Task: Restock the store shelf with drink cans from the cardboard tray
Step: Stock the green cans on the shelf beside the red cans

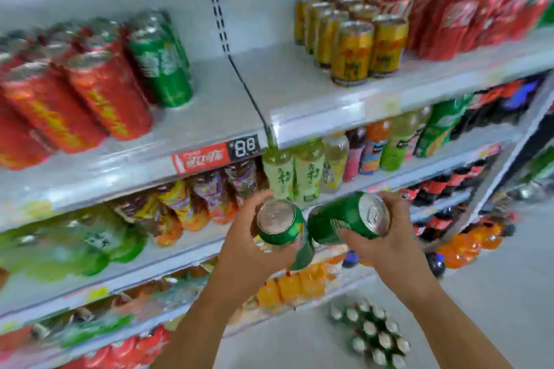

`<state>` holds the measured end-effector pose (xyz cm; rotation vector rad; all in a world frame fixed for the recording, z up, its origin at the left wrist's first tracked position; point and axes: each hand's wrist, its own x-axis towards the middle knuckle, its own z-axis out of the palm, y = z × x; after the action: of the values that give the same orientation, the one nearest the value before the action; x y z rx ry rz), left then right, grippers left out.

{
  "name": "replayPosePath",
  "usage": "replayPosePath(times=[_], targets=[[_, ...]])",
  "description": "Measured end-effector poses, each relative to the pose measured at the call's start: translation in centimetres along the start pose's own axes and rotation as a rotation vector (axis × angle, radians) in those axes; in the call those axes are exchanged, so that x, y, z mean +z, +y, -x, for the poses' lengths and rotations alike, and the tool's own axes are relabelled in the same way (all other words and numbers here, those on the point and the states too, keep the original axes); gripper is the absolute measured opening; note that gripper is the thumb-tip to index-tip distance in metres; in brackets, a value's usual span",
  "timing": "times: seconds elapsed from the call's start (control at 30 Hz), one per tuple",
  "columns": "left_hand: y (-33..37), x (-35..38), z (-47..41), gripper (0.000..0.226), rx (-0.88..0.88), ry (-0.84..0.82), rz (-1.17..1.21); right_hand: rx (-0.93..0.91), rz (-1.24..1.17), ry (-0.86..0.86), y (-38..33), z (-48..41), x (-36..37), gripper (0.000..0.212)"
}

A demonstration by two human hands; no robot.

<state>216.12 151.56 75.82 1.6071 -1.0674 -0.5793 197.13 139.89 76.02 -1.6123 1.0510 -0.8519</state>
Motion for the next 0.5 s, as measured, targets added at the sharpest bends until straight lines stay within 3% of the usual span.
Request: replayPosePath(times=[0.23, 0.5], targets=[[6.6, -8.1, 0.1, 0.063, 0.091, 0.271, 0.130, -0.253, -0.071, -0.123, -12.4, -2.3, 4.8, 0.060], [7.8, -15.3, 0.5, 0.054, 0.135, 0.491, 0.187, -0.453, -0.087, -0.205, -19.9, -7.0, 12.8, 0.057]])
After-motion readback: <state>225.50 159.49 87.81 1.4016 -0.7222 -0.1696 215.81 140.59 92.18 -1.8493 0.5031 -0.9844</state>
